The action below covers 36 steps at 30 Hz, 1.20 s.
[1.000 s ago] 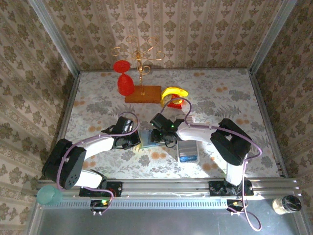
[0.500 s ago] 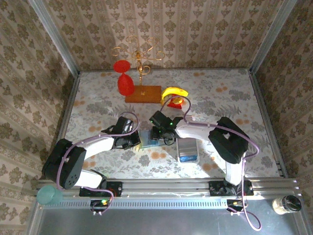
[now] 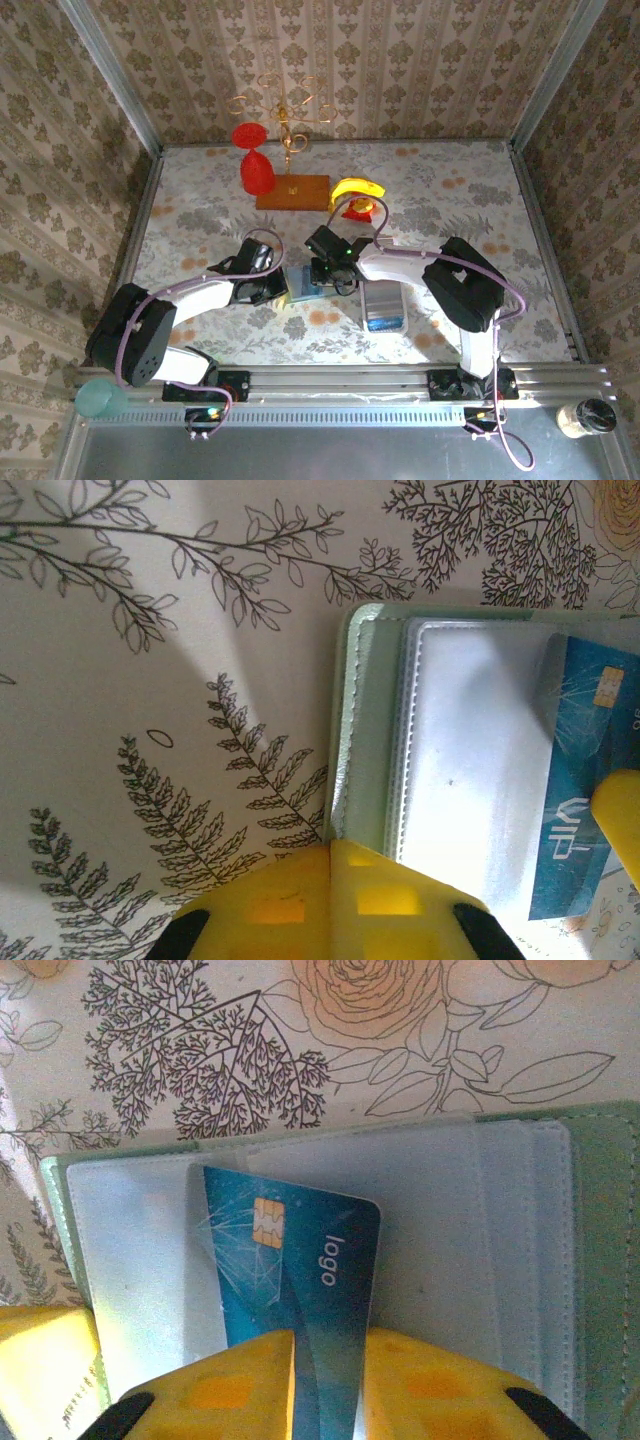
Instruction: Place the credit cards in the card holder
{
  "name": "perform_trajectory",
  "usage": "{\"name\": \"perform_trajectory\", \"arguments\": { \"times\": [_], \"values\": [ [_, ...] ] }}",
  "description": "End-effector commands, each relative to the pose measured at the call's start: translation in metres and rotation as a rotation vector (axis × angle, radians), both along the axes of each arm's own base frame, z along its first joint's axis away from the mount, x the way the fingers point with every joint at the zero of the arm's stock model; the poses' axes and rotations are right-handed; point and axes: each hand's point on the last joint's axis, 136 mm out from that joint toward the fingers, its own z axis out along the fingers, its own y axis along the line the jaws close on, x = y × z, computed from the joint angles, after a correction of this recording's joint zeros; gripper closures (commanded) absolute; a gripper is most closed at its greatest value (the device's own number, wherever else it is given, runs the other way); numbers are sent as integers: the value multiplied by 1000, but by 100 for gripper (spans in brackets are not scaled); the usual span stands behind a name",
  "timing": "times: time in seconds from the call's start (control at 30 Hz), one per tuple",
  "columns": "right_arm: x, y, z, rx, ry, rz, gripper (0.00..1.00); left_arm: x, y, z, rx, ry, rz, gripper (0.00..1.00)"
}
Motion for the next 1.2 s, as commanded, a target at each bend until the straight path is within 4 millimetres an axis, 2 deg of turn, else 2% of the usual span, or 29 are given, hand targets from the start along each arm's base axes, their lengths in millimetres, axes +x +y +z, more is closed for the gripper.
{"name": "perform_trajectory", "arguments": {
  "times": [0.0, 0.17, 0.33, 0.53, 0.87, 1.03, 1.17],
  "values": [
    [5, 7, -1, 4, -8, 29, 82, -28, 1, -24, 34, 95, -64, 100],
    [-4, 9, -1, 26, 11, 80, 87, -27, 0, -25, 39, 95, -72, 100],
    [-9, 9, 0, 25, 23, 122, 85, -26, -3, -25, 22, 99, -82, 100],
    [-7, 23, 2, 57, 44, 150, 84, -22, -1, -24, 26, 96, -93, 100],
    [-12, 31, 0, 90, 79, 105, 82, -21, -2, -20, 14, 100, -104, 100],
    [-13, 42, 7, 112, 76, 108, 79, -20, -3, -18, 14, 103, -113, 100],
    [-11, 42, 15, 136, 58, 84, 77, -22, 0, -18, 18, 102, -114, 100]
  ]
}}
